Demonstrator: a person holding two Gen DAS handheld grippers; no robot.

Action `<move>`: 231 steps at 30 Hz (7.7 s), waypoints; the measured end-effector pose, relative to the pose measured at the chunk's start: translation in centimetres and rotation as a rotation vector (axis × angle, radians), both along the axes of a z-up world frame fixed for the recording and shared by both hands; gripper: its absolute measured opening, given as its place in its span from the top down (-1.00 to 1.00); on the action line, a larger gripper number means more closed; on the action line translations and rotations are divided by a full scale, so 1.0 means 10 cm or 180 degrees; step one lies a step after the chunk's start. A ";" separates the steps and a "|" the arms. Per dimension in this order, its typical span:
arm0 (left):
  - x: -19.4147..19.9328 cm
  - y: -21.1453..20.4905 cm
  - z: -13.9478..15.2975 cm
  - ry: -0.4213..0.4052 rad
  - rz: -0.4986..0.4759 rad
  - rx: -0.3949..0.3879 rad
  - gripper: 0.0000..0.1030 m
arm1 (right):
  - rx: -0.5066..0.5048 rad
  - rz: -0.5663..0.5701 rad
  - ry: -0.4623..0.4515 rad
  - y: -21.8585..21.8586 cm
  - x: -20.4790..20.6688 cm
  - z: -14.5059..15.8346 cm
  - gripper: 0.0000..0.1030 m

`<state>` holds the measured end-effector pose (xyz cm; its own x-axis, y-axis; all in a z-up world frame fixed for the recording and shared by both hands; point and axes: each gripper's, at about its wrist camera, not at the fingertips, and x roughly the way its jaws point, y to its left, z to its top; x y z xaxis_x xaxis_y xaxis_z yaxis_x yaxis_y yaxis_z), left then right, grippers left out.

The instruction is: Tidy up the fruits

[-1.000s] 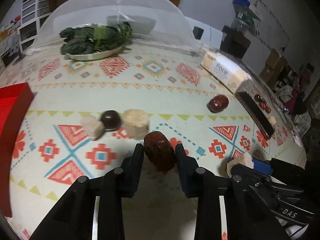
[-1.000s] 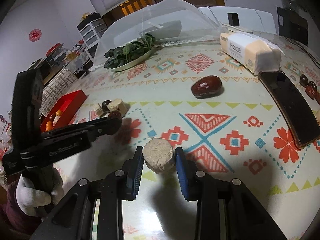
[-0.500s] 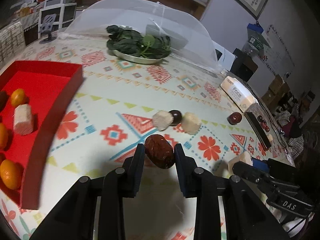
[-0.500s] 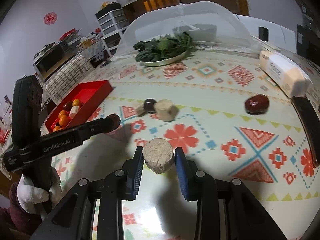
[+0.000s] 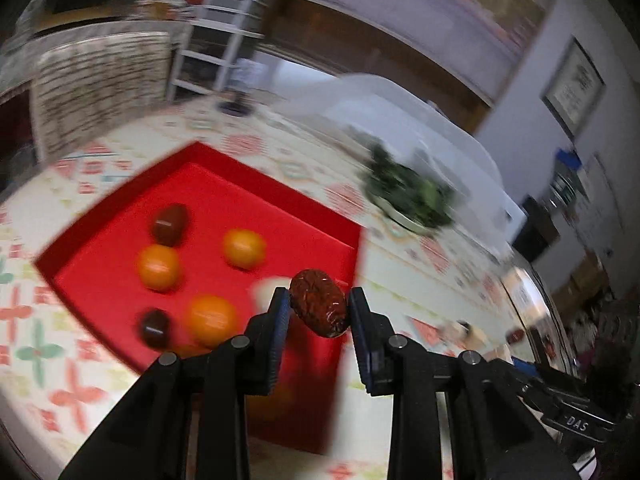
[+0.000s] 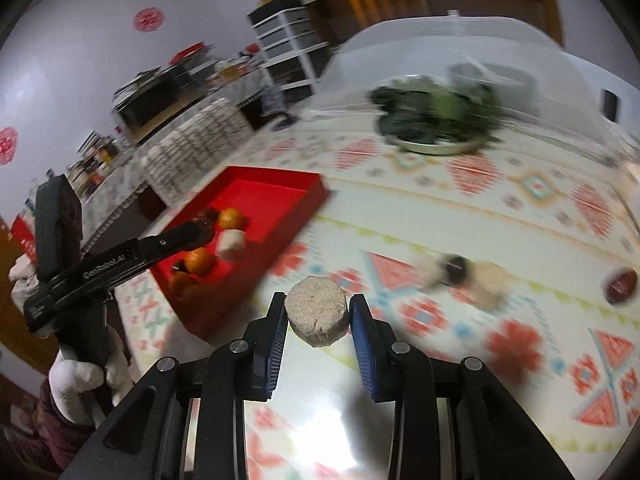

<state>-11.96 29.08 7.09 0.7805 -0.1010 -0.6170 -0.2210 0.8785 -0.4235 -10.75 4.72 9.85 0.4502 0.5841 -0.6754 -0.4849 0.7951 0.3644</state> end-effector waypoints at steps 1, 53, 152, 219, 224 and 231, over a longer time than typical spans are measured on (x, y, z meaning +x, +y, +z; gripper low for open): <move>-0.02 0.13 -0.01 0.0005 0.0075 -0.0014 0.43 | 0.0045 0.0075 0.0045 0.16 0.06 -0.01 0.33; -0.12 0.49 -0.02 0.0033 -0.0024 -0.0355 -0.58 | 0.0107 -0.0138 0.0069 0.63 0.42 -0.07 -0.02; 0.95 -2.85 -0.56 0.0450 -0.2029 0.0848 0.36 | -0.0692 -0.0152 -0.0027 -1.57 0.13 -0.62 -0.21; 0.11 0.53 0.24 -0.0057 0.0185 0.0338 -0.55 | -0.0227 0.0519 0.0010 1.46 0.29 -0.17 0.06; -0.05 0.14 0.36 -0.0111 0.0331 0.0780 -0.82 | -0.0268 0.0326 -0.0227 1.17 0.10 -0.06 -0.10; -0.22 -0.36 0.40 -0.0077 0.0464 0.1229 -0.93 | -0.0174 -0.0056 -0.0184 0.69 -0.05 -0.12 -0.20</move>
<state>-14.18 25.50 11.13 0.7842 0.2470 -0.5692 -0.3490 0.9341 -0.0755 -11.24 11.64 8.63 0.4994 0.5387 -0.6786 -0.4896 0.8216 0.2919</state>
